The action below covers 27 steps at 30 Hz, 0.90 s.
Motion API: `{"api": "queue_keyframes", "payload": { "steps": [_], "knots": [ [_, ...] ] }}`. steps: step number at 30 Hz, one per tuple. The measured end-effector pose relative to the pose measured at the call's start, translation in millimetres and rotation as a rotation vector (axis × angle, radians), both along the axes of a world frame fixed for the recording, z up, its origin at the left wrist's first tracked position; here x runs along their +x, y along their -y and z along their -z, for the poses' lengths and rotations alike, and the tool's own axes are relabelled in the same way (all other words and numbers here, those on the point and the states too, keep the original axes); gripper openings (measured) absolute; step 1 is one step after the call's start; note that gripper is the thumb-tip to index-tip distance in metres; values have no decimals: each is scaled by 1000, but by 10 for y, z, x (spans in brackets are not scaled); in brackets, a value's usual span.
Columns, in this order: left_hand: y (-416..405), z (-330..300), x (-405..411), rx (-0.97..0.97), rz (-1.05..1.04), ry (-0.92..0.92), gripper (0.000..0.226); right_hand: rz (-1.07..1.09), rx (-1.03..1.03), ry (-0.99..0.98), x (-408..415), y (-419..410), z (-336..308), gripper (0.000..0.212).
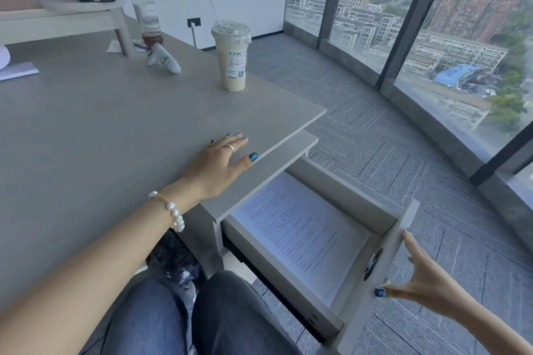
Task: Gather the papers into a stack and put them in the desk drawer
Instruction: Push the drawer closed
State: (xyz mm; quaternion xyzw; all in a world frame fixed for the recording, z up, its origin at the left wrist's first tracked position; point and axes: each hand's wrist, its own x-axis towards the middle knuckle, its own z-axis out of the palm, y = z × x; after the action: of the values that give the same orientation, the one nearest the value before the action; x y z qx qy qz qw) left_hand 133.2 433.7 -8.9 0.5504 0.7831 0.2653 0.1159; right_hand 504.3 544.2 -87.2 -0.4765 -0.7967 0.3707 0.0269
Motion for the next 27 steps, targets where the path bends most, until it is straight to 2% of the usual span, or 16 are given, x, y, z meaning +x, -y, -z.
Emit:
{"api": "queue_keyframes", "payload": {
  "steps": [6,27],
  "knots": [
    [45,-77,-22,12,16,57,58,-19,27,-1,-380,-15,-3,157],
    [157,-5,-275,4,9,-8,59,-26,77,-114,-1837,-247,199,138]
  ]
}}
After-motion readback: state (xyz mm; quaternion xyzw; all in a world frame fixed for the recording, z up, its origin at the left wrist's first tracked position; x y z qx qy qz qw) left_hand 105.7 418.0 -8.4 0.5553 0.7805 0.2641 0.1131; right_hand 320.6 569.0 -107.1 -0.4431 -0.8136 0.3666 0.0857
